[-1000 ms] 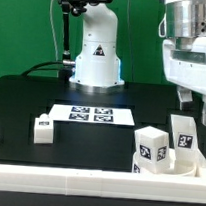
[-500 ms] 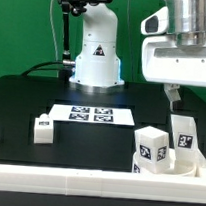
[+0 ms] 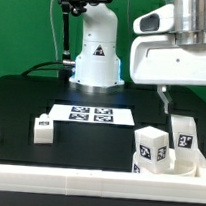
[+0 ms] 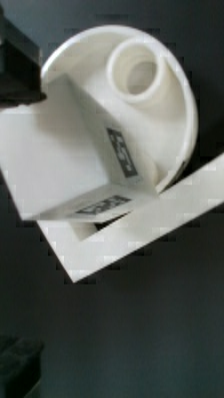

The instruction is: Assemble stool

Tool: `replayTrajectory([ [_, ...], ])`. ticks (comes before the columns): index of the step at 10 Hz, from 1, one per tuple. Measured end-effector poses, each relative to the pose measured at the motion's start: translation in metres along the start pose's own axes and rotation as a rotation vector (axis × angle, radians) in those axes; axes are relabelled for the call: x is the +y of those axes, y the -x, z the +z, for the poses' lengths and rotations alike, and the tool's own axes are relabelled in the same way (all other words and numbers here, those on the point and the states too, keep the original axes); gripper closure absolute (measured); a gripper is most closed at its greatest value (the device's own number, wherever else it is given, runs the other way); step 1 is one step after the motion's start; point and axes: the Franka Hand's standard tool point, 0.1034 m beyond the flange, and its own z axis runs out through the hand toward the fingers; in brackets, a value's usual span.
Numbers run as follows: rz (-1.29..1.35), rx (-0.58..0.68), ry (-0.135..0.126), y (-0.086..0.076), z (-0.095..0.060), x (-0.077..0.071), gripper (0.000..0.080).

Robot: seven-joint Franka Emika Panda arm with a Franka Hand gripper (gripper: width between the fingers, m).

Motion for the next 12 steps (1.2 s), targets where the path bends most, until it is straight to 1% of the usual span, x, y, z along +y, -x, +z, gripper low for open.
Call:
replayTrajectory([
  [1, -0.097, 0.004, 0.007, -0.001, 0.000, 0.001, 0.0151],
  [2, -0.256, 0.007, 0.021, -0.002, 0.000, 0.003, 0.0151],
  [3, -0.416, -0.001, 0.029, -0.002, 0.002, 0.006, 0.0151],
  [4, -0.599, -0.036, 0.046, 0.000, 0.006, 0.011, 0.0151],
  [6, -0.723, -0.040, 0.058, -0.002, 0.006, 0.015, 0.0151],
  [7, -0.747, -0.041, 0.059, -0.002, 0.006, 0.015, 0.0151],
  [9, -0.904, -0.042, 0.074, -0.004, 0.006, 0.018, 0.0151],
  [10, -0.975, -0.025, 0.073, -0.003, 0.009, 0.017, 0.0151],
  [12, -1.191, -0.033, 0.092, -0.001, 0.010, 0.015, 0.0151],
])
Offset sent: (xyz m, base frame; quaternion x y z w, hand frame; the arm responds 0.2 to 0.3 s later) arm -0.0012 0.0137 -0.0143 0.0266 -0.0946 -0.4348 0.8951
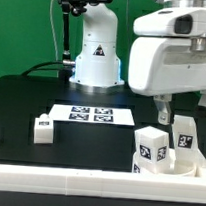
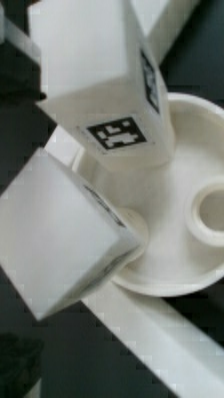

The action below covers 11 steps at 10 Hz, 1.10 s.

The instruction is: Assemble stool

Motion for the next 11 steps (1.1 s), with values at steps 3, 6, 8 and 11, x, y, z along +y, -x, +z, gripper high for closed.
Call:
replayTrajectory([
  [3, -0.221, -0.013, 0.029, -0.0030, 0.0014, -0.0031, 0.0151],
  [6, -0.420, -0.039, 0.049, -0.0047, 0.0029, -0.0081, 0.0151],
  [8, -0.546, -0.057, 0.060, -0.0041, 0.0041, -0.0083, 0.0151],
  [11, -0.538, -0.061, 0.059, -0.0021, 0.0064, -0.0067, 0.0280],
])
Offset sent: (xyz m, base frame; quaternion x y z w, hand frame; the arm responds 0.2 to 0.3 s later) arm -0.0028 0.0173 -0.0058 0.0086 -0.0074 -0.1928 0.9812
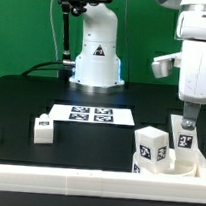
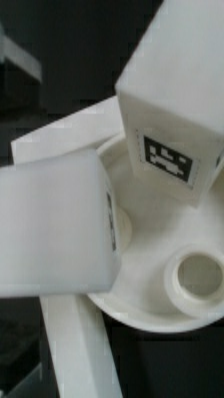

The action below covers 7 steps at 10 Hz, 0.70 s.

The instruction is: Assemble stool

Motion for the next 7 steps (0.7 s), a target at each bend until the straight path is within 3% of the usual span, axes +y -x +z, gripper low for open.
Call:
replayTrajectory([
  [1, 0.001, 0.000, 0.000, 0.0003, -0.0001, 0.0003, 0.0420],
  [2, 0.001, 0.000, 0.000, 0.0003, -0.0001, 0.0004, 0.0465],
  [6, 0.036, 0.000, 0.000, 0.0006, -0.0002, 0.0006, 0.0464],
  [7, 0.155, -0.009, -0.014, 0.0012, -0.0005, 0.0004, 0.0464],
])
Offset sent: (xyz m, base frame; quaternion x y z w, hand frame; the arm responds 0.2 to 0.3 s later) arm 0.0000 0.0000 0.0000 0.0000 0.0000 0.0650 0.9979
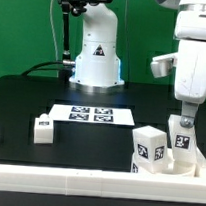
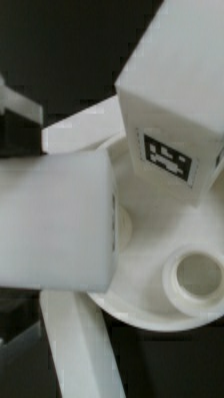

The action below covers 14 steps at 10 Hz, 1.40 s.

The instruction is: Assemble stool

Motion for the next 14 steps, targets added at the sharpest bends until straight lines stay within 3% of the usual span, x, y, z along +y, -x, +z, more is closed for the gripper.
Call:
replayTrajectory([
  [4, 0.424, -0.025, -0.037, 0.0044, 0.0013, 0.0012, 0.0463],
  [12, 1.018, -0.034, -0.030, 0.0034, 0.0014, 0.0009, 0.0462],
  [14, 1.187, -0.031, -0.051, 0.0026, 0.0017, -0.0001, 0.0462],
])
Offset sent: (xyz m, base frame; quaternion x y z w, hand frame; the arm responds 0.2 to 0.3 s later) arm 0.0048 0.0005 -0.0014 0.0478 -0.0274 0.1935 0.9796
